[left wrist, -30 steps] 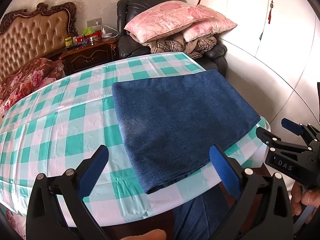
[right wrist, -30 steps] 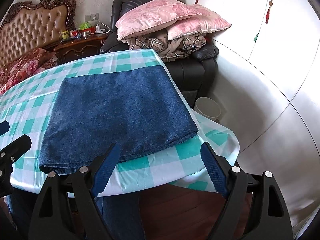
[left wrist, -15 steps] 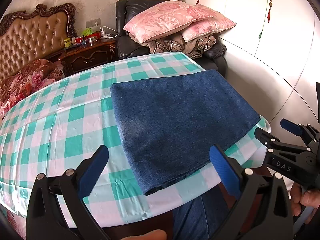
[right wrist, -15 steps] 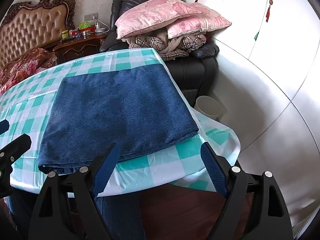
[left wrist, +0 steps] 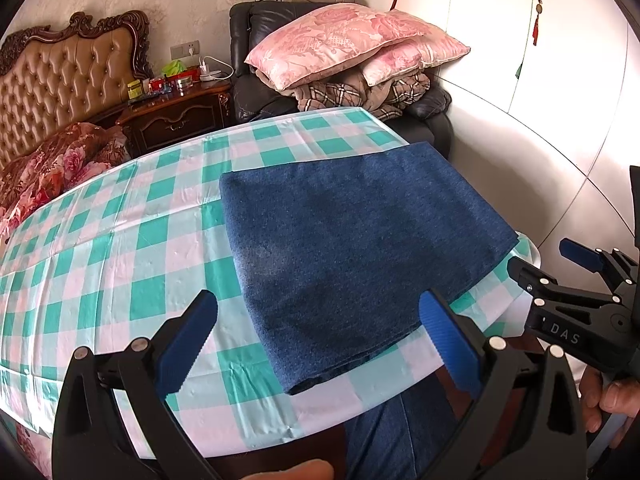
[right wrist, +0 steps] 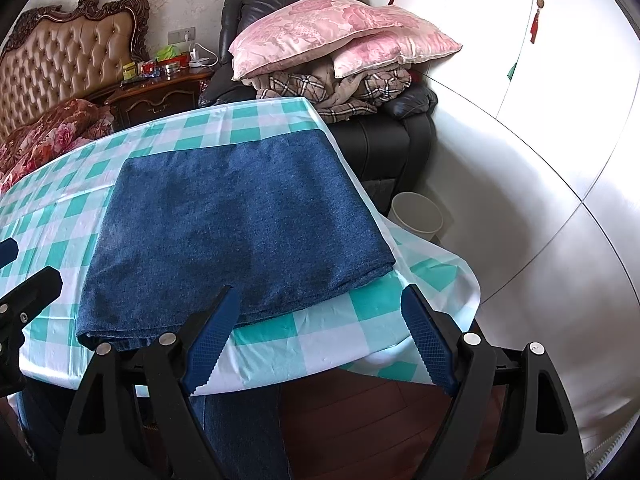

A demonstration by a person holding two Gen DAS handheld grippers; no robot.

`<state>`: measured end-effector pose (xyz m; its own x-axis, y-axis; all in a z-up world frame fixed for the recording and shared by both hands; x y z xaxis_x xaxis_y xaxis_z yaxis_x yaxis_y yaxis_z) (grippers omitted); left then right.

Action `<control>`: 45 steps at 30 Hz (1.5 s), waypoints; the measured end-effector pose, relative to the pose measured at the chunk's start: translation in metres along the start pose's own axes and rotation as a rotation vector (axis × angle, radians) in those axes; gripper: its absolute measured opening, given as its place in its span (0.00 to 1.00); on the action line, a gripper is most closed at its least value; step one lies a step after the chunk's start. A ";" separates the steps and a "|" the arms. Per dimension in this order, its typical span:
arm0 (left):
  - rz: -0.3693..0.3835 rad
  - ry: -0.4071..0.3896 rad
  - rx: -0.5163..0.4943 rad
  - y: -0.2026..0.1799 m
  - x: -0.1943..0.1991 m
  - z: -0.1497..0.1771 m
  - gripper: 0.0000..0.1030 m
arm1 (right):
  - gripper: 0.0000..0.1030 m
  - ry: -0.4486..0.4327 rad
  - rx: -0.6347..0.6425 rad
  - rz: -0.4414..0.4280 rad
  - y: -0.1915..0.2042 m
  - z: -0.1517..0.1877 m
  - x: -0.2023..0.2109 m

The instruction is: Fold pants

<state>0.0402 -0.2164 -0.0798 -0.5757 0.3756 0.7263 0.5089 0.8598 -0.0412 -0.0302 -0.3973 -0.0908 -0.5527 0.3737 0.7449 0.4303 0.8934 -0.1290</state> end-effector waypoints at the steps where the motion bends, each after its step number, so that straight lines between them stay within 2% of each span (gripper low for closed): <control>1: 0.000 -0.001 -0.002 0.000 0.000 0.000 0.98 | 0.77 0.000 -0.001 -0.001 0.000 0.000 0.000; 40: 0.006 -0.001 -0.005 -0.003 0.001 -0.004 0.98 | 0.77 0.008 -0.002 -0.008 -0.001 -0.001 -0.002; 43: 0.025 -0.005 -0.003 -0.007 0.000 -0.007 0.98 | 0.77 0.008 -0.003 -0.008 -0.002 -0.001 -0.002; 45: 0.079 -0.027 0.014 -0.010 0.000 -0.008 0.98 | 0.77 0.012 -0.005 -0.006 -0.003 0.000 -0.004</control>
<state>0.0404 -0.2280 -0.0735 -0.5514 0.4511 0.7018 0.5443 0.8320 -0.1072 -0.0291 -0.4011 -0.0929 -0.5467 0.3654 0.7534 0.4303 0.8944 -0.1215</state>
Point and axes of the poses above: each gripper's, at about its wrist camera, not at the fingertips, and x roughly against the way its jaws point, y to its left, z to its underside, the point moved 5 cm from there along -x, roughly the way its jaws point, and after that the axes turned 1 degree about x, right-handed, at the moved point
